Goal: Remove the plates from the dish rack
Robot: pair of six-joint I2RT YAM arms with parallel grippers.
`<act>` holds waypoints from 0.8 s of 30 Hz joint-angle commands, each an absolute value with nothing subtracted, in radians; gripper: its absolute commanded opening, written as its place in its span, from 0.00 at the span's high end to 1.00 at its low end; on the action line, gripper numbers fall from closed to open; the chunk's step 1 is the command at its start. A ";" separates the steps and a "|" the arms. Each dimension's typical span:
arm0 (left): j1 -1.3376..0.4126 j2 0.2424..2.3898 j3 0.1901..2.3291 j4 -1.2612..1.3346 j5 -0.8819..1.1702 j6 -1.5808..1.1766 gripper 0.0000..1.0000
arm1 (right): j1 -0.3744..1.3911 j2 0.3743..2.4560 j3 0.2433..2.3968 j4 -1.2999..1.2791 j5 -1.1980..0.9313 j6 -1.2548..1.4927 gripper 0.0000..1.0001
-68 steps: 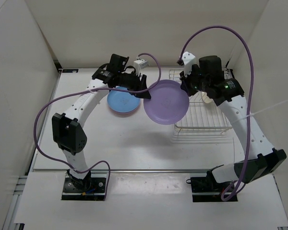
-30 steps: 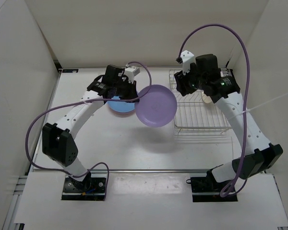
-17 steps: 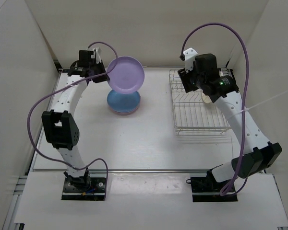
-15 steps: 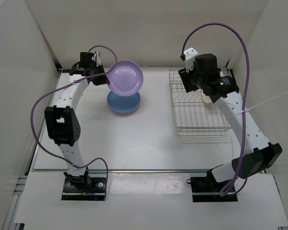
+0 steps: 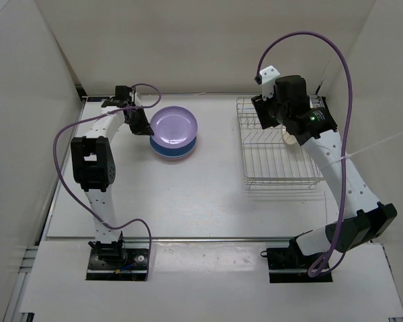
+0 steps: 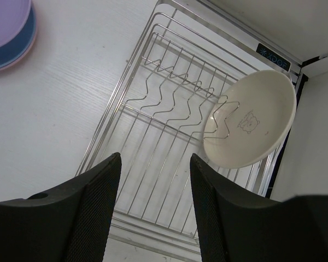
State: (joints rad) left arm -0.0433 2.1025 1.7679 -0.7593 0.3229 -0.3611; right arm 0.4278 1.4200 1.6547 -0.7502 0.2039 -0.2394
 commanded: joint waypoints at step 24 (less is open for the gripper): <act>-0.043 2.006 1.690 -0.730 0.296 -0.373 0.76 | 0.431 1.350 1.657 -0.706 0.215 -0.232 0.42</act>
